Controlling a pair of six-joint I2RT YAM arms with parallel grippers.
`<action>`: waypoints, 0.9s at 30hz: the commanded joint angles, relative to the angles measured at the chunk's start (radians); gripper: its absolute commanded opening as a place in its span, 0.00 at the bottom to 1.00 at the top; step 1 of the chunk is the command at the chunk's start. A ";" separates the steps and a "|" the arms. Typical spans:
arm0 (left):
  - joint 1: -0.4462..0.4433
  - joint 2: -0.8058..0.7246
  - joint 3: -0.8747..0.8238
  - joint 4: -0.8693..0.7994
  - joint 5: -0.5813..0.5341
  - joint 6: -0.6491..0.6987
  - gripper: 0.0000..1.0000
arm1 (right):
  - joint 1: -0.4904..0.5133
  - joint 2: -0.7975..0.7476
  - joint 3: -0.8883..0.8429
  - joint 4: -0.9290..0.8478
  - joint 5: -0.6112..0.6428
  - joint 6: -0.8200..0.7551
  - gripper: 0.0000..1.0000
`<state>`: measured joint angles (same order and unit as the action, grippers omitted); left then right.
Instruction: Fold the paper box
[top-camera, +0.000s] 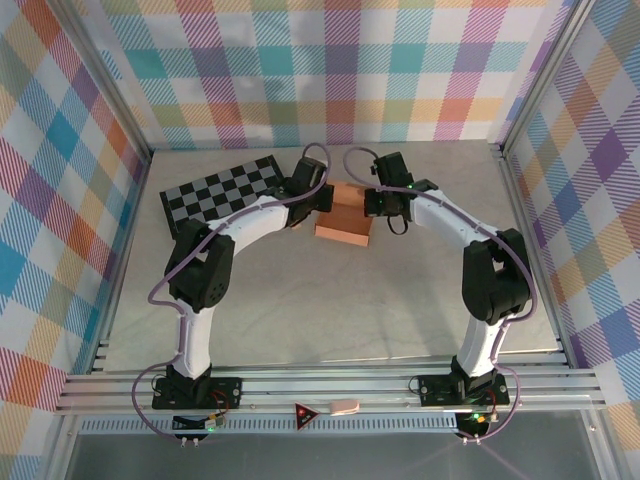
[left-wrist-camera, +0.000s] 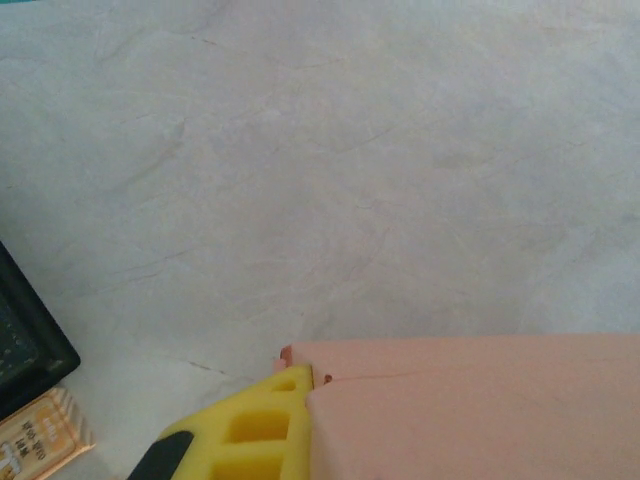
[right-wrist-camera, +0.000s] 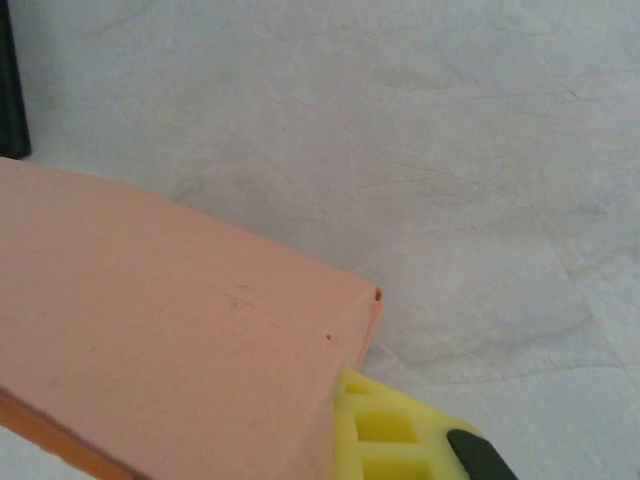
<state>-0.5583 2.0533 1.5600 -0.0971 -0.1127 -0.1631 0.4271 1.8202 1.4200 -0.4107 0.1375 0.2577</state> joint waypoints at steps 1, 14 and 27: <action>0.009 -0.056 -0.059 0.187 0.063 -0.048 0.00 | 0.015 -0.019 -0.012 0.178 -0.067 0.051 0.00; 0.024 -0.060 -0.142 0.303 0.138 -0.077 0.00 | 0.026 0.009 -0.063 0.277 -0.034 0.050 0.00; 0.024 -0.051 -0.275 0.497 0.153 -0.091 0.00 | 0.025 -0.010 -0.181 0.359 -0.040 -0.061 0.00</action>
<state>-0.5255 2.0277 1.3144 0.3038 -0.0422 -0.2142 0.4328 1.8206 1.2659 -0.1017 0.1535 0.2256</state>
